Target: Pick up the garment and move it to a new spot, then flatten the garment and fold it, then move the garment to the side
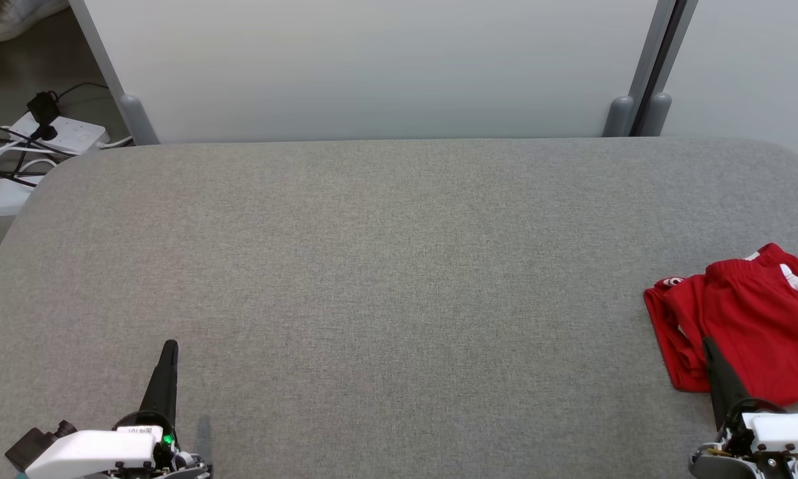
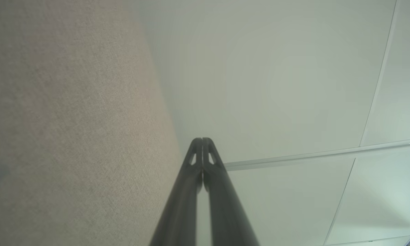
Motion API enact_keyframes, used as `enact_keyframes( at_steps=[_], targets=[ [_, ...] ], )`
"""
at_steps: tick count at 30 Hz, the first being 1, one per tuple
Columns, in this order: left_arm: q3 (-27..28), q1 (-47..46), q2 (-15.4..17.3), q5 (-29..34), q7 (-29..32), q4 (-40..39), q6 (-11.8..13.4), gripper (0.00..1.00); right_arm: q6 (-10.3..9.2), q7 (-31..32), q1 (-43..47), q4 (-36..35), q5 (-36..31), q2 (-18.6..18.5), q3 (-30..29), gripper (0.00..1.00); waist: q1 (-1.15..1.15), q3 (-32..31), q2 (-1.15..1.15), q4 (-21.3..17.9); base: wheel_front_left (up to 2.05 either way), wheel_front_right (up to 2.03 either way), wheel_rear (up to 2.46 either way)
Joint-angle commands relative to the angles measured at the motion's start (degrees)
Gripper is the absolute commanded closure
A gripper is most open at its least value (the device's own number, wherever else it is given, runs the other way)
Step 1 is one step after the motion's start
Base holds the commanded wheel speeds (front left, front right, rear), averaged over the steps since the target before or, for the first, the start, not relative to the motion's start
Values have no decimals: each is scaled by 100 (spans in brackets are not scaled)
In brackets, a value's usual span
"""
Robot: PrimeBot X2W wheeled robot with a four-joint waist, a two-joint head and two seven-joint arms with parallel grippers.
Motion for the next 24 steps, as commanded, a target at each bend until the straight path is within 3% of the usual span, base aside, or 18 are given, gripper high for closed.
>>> enact_keyframes(
  at_steps=[1,8,24],
  targets=[
    [186,-366,45,-175,53,-152,-2,100,41,86,-274,-159,227,-91,80,100,0,0,0,-2,0,0,0],
    [208,-427,1,-581,168,-157,-2,100,43,167,-305,-160,710,-98,59,100,0,1,0,-14,0,0,0],
    [207,-428,0,-589,170,-157,-2,100,43,169,-306,-160,719,-98,59,100,0,1,0,-14,0,0,0]
  ],
)
